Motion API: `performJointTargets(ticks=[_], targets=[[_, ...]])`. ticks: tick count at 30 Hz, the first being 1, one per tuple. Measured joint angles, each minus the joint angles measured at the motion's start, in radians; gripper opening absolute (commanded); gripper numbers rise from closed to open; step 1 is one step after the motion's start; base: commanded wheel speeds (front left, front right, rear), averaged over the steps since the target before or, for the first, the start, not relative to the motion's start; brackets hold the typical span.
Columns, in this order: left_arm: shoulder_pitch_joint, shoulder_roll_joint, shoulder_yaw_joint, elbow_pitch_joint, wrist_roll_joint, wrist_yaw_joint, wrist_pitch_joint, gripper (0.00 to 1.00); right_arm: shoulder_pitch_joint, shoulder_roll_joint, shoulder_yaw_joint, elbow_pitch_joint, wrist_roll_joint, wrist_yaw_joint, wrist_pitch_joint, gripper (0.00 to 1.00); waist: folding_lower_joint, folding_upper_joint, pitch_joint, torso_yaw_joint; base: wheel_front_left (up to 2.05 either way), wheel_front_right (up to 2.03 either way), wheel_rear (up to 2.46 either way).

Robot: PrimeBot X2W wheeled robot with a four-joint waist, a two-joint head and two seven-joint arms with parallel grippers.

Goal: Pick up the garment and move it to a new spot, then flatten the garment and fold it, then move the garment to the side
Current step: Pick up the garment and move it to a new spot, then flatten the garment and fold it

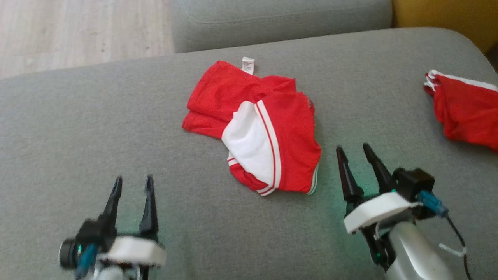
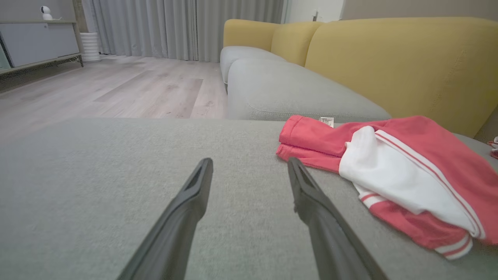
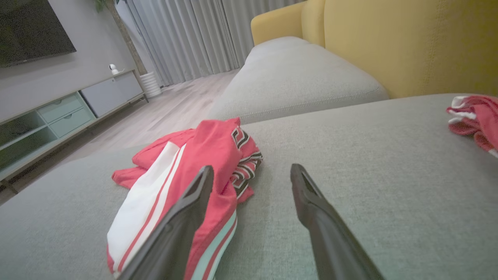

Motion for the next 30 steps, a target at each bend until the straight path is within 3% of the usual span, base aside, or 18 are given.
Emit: performJointTargets(ticks=[4,9,13,19,24,30], targets=[[0.124,-0.028,0.081,-0.069,0.074,-0.022,0.000,1.00,0.028,0.002,-0.002,0.015,-0.009,0.000,0.000,1.00,0.0000,0.0000,-0.016,0.023,0.00,0.00,0.00],[0.162,-0.055,0.114,-0.089,0.097,-0.039,0.000,1.00,0.028,0.002,-0.005,0.018,-0.023,0.000,0.000,1.00,0.0001,0.0000,-0.013,0.038,0.00,0.00,0.00],[0.160,-0.057,0.098,-0.089,0.105,-0.056,0.000,1.00,0.026,0.002,0.034,0.017,-0.064,0.000,0.000,1.00,0.0001,0.0000,-0.007,0.061,0.00,0.00,0.00],[0.129,-0.058,-0.007,-0.079,0.054,-0.056,0.000,1.00,-0.054,0.002,0.157,0.038,-0.111,0.000,0.000,1.00,0.0002,0.0000,0.012,0.134,0.00,0.00,0.00],[0.097,-0.059,-0.068,-0.068,0.018,-0.054,0.000,1.00,-0.172,0.001,0.213,0.193,-0.161,0.000,0.004,1.00,0.0002,0.0000,0.035,0.226,0.00,0.00,0.00],[0.096,-0.059,-0.082,-0.051,-0.001,-0.052,0.000,1.00,-0.219,0.000,0.175,0.371,-0.225,0.000,0.021,1.00,0.0003,0.0000,0.072,0.326,0.00,0.00,0.00]])
